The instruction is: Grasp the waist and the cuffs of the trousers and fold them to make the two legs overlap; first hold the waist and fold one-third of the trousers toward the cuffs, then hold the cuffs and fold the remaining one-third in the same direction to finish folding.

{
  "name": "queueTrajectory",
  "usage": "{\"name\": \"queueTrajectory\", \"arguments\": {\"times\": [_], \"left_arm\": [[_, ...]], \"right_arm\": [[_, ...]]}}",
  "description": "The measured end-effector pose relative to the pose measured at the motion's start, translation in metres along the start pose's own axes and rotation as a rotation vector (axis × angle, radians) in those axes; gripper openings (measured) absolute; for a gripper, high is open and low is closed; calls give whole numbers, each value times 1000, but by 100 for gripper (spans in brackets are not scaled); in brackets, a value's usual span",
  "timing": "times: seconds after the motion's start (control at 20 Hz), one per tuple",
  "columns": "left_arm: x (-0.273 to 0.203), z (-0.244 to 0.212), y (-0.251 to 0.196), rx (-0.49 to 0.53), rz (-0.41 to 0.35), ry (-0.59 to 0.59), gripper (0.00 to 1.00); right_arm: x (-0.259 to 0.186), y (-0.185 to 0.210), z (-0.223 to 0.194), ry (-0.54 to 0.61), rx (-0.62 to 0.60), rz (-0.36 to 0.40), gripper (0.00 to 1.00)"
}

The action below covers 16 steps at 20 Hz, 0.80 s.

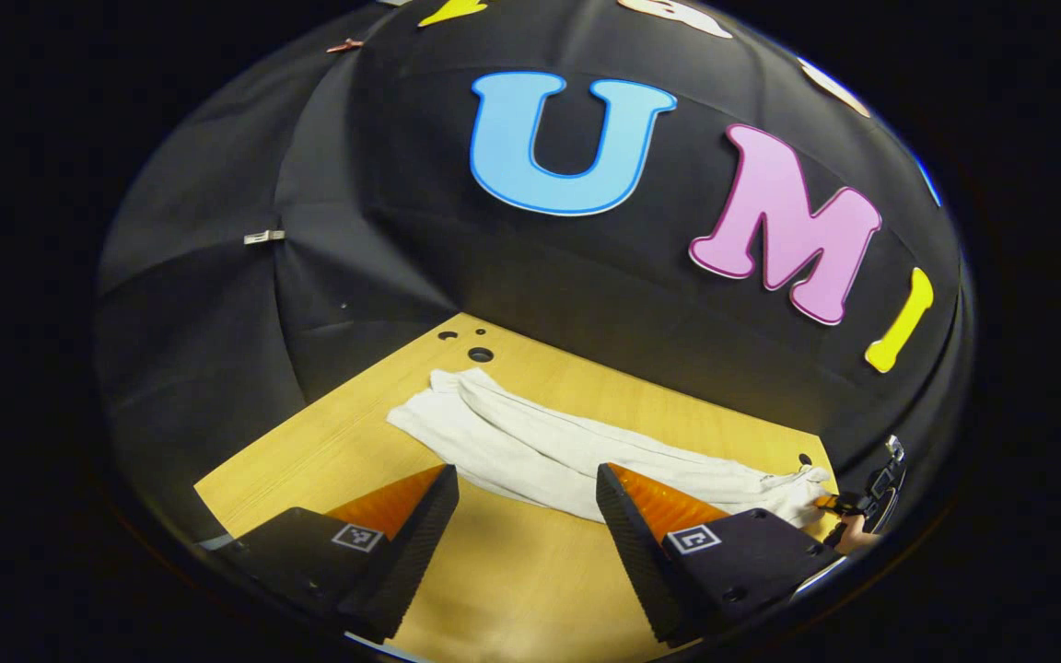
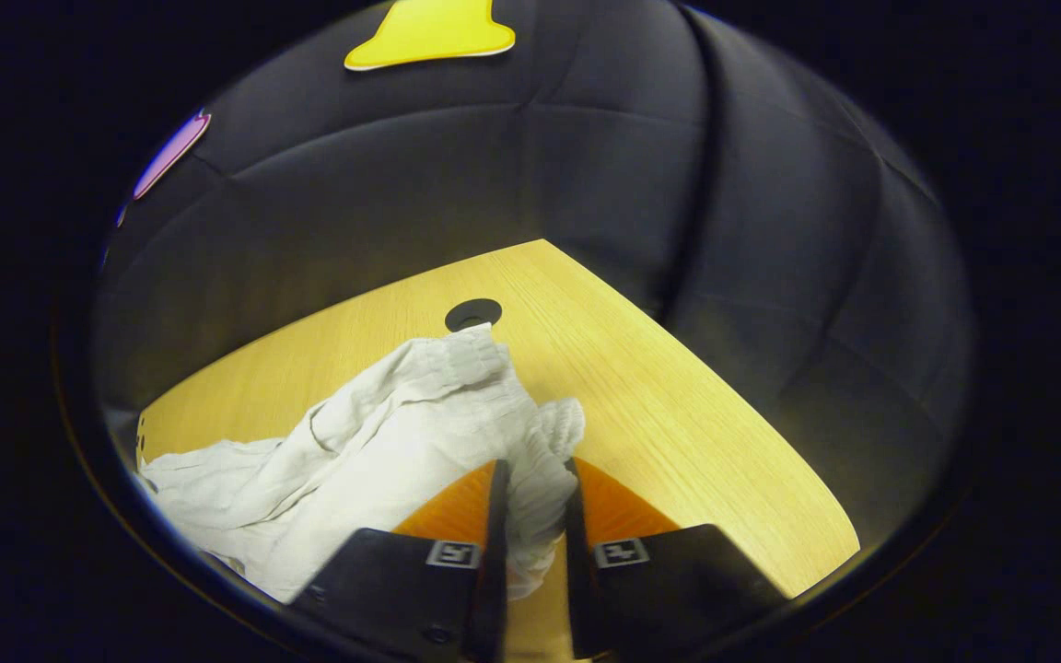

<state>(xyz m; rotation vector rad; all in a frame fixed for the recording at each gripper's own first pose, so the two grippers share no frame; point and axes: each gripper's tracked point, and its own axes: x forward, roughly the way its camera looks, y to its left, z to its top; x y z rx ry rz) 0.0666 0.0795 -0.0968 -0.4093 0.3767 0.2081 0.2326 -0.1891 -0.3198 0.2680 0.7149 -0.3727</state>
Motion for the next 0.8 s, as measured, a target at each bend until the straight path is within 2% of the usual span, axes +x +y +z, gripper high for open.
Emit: {"name": "queueTrajectory", "arguments": {"times": [0.05, 0.1, 0.15, 0.3, 0.45, 0.5, 0.55, 0.8], "left_arm": [[3, -2, 4, -17, 1, 10, 96], [5, -3, 7, -36, -7, 21, 96], [9, -5, 11, -52, -10, 34, 96], [19, -3, 31, -69, 17, 39, 96], [26, -5, 39, -69, -2, 53, 96], [29, -6, 44, -69, -2, 58, 92], [30, -6, 47, -70, -7, 62, 96], [41, -4, 60, -56, -35, 71, 96]], "right_arm": [[3, 1, -1, 5, -12, 4, 18], [2, 2, 1, 4, -27, 9, 24], [1, 4, -1, 10, -42, 19, 19], [-4, 5, 8, -9, -60, -6, 19], [-28, 10, 34, -88, -85, -19, 18], [-38, 15, 44, -117, -108, -16, 18], [-48, 21, 53, -140, -124, -11, 18], [-109, 56, 94, -247, -143, 36, 18]]}}
